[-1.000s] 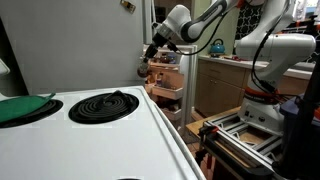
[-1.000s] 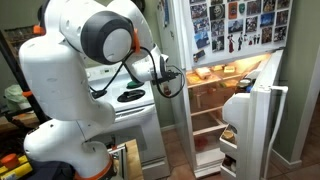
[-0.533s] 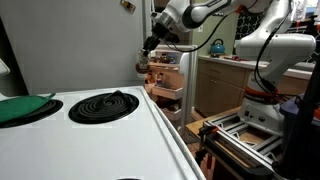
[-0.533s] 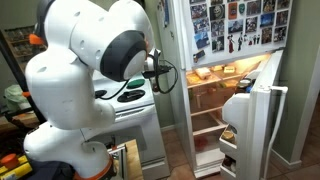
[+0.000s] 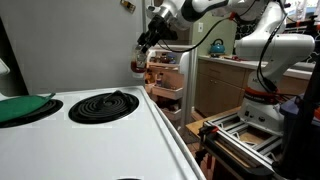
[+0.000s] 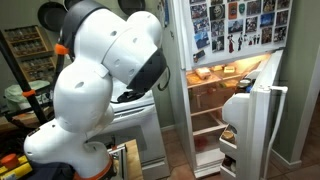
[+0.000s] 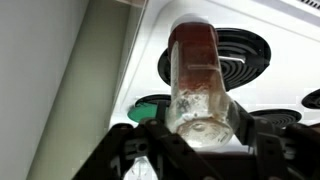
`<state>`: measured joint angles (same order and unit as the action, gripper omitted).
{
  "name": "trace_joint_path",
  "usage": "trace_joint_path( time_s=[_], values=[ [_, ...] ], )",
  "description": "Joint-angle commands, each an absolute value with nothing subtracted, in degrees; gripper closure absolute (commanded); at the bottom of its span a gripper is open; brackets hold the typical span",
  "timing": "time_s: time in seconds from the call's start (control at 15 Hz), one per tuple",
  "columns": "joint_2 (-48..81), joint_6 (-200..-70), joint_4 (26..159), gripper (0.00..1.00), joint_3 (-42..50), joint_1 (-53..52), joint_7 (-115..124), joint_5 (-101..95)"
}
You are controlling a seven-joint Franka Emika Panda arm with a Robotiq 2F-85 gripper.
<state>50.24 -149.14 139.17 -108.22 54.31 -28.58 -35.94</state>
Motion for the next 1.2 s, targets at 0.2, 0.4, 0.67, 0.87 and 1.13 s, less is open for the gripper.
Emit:
trace_joint_path(
  time_s=[0.2, 0.4, 0.67, 0.87, 1.13],
  values=[
    [51.42, -148.13, 138.32, 0.38, -107.37, 51.61, -31.68, -35.67],
    [51.62, -148.10, 138.19, 0.38, -107.19, 51.41, -32.07, -35.62],
    [51.81, -145.48, 137.56, 0.63, -106.94, 48.64, -33.81, -34.97],
    [50.49, -144.64, 137.34, 0.63, -106.59, 46.96, -33.73, -35.57],
    [49.37, -144.51, 136.93, 0.63, -105.26, 44.56, -33.46, -35.57]
  ],
)
